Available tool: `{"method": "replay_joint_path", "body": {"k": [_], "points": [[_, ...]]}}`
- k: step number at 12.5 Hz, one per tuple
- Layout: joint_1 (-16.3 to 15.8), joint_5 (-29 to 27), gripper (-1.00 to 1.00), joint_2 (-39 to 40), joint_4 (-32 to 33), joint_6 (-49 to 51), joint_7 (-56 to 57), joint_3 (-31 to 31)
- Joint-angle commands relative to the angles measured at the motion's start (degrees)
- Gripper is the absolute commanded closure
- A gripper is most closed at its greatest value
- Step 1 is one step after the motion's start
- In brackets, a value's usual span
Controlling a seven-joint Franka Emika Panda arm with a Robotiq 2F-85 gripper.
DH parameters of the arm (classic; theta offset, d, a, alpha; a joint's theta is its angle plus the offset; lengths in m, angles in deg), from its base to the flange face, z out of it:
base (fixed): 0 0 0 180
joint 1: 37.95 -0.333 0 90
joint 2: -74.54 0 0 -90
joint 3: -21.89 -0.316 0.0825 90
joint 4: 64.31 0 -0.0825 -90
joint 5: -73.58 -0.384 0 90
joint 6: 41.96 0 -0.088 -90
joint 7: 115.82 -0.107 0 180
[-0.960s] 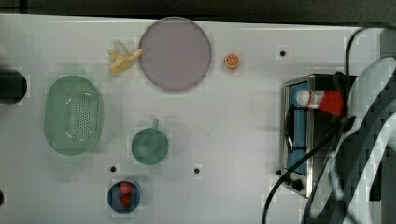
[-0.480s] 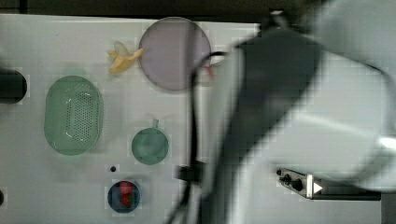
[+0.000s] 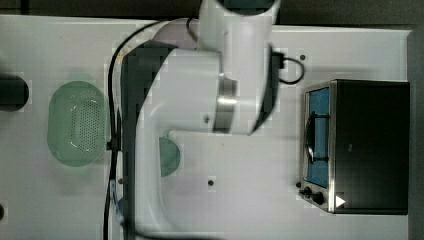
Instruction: Pick Ketchup from oven and place it on table.
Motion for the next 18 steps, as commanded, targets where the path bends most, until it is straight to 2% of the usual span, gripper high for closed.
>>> {"method": "replay_joint_path", "body": {"k": [1,5,8,9,10,13,15,18], "points": [[1.61,2.76,-0.26,-1.84,9.11,-6.76,-1.52,-0.06],[1.39,2.73,-0.27,-0.20,23.46,-24.78,-1.60,-0.31],[1.35,2.70,-0.27,3.02,29.67,-36.59,-1.99,-1.17],[1.35,2.70,-0.27,4.42,30.45,-38.56,-2.02,-1.43],[1.34,2.62,-0.35,5.76,30.67,-39.40,-2.02,-1.59],[1.34,2.29,-0.98,8.04,30.62,-41.43,-2.02,-1.56],[1.36,2.27,-1.00,6.53,30.14,-40.92,-2.05,-1.22],[1.43,2.28,-1.00,-0.85,26.58,-35.04,-2.06,-0.51]]}}
